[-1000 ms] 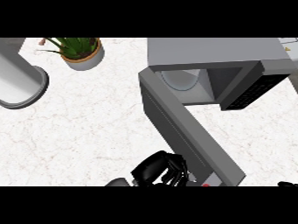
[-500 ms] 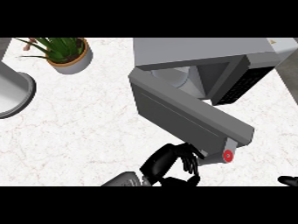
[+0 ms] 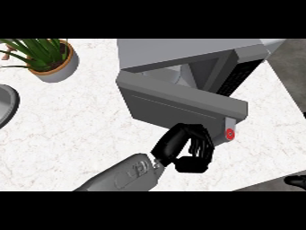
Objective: Pick up the milk, place it into the microwave and close the microwave
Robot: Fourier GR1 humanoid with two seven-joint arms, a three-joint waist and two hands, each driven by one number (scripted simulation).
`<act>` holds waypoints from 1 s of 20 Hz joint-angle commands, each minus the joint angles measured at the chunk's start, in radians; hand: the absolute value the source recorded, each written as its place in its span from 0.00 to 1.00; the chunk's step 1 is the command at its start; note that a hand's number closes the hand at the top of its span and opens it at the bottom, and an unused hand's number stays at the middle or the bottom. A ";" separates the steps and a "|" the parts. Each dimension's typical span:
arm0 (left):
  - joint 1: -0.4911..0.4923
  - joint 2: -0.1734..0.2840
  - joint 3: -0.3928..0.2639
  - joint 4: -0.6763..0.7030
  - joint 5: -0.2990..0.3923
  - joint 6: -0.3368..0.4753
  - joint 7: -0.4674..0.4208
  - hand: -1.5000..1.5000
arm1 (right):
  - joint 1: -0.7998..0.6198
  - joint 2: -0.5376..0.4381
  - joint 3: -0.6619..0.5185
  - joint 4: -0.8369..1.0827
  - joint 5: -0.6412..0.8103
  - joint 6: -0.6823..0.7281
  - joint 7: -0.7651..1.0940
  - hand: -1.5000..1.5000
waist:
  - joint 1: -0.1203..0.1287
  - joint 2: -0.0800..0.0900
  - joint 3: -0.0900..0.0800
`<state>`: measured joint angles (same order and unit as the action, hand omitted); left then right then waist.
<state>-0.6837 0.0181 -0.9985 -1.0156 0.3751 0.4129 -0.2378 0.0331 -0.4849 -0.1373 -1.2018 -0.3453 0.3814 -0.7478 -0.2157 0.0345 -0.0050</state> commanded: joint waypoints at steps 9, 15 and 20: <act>-0.238 -0.017 0.064 0.092 0.120 0.085 -0.010 1.00 | -0.086 -0.038 0.021 -0.060 -0.046 0.069 0.031 0.00 | -0.102 0.033 0.006; -0.318 -0.017 0.083 0.146 0.169 0.106 -0.001 1.00 | -0.124 -0.070 0.028 -0.079 -0.088 0.122 0.066 0.00 | -0.138 0.041 0.007; -0.377 -0.016 0.103 0.194 0.204 0.115 0.004 1.00 | -0.158 -0.082 0.040 -0.096 -0.109 0.139 0.093 0.00 | -0.167 0.052 0.008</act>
<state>-0.9816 0.0365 -0.9087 -0.8272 0.5600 0.5249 -0.2243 -0.1050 -0.5564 -0.1063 -1.2926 -0.4394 0.4660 -0.6438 -0.3515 0.0831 0.0016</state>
